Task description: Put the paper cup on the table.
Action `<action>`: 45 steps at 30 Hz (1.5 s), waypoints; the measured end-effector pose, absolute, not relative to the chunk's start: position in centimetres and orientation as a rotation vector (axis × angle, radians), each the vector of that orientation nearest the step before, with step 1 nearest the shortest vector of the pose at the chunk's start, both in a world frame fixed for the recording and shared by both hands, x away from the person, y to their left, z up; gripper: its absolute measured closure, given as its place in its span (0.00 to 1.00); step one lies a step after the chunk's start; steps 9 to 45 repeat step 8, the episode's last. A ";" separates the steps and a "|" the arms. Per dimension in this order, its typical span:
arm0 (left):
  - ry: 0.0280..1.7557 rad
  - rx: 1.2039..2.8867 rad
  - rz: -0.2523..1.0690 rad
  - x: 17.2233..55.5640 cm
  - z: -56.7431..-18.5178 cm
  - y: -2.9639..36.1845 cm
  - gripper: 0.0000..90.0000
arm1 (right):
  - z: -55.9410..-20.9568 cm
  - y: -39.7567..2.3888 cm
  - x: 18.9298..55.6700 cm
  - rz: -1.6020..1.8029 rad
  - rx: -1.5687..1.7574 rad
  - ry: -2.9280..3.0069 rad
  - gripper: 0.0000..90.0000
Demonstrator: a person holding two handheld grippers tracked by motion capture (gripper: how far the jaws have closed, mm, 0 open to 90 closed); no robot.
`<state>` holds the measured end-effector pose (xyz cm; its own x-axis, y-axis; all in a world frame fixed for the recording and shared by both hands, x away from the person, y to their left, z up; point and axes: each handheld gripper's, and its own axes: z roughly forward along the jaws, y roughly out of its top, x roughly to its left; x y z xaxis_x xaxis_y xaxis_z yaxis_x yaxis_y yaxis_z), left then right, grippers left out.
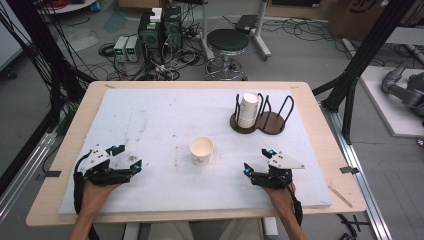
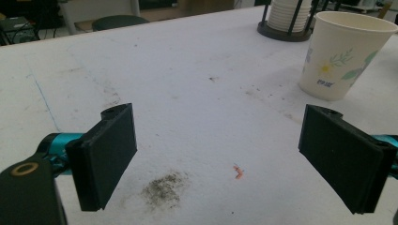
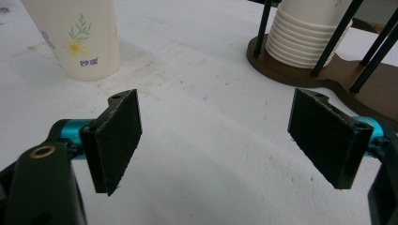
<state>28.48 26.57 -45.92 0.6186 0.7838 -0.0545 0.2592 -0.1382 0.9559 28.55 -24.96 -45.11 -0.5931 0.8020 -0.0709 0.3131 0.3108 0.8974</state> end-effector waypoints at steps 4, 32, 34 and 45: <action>0.847 1.694 0.569 28.4 -46.0 26.5 0.13 | -45.1 -25.0 28.5 1.250 0.978 2.062 0.20; 0.841 1.693 0.567 28.4 -46.0 26.5 0.13 | -45.1 -25.1 28.5 1.263 0.982 2.062 0.20; 0.841 1.693 0.567 28.4 -46.0 26.5 0.13 | -45.1 -25.1 28.5 1.263 0.982 2.062 0.20; 0.841 1.693 0.567 28.4 -46.0 26.5 0.13 | -45.1 -25.1 28.5 1.263 0.982 2.062 0.20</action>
